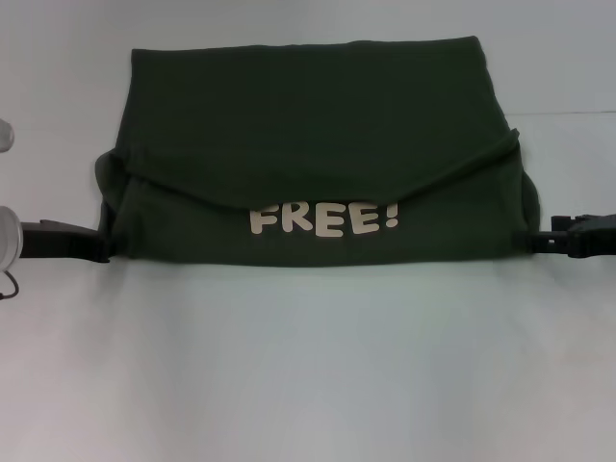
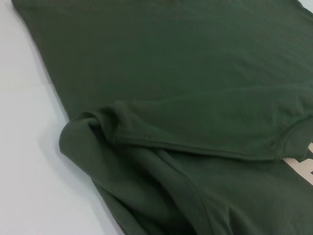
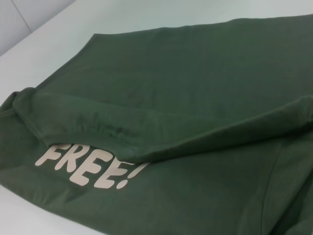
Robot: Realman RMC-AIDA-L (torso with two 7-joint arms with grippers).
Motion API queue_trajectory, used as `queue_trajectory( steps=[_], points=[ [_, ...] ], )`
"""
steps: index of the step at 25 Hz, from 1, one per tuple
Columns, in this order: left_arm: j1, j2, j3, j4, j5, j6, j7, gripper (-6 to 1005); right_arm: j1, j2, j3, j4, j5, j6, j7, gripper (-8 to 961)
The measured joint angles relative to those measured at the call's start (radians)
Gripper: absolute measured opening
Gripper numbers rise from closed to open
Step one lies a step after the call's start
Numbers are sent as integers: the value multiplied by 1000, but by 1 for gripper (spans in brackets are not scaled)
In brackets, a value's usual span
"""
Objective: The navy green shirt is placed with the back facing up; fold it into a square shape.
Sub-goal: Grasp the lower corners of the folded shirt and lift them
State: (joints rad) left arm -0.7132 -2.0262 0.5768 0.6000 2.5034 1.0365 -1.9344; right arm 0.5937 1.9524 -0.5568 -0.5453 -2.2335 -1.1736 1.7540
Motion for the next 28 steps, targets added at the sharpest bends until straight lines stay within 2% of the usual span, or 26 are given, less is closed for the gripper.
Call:
queue_trajectory(
  steps=[12, 22, 28],
  points=[
    [-18, 1, 4, -10, -1, -1, -1, 44, 106, -11, -14, -1, -147, 5, 234, 931],
    [-20, 0, 5, -10, -3, 5, -1, 45, 122, -25, -30, -1, -194, 2, 343, 930],
    [-20, 0, 5, -9, -3, 5, -1, 45, 123, -26, -40, 14, -195, 14, 361, 930]
  ],
)
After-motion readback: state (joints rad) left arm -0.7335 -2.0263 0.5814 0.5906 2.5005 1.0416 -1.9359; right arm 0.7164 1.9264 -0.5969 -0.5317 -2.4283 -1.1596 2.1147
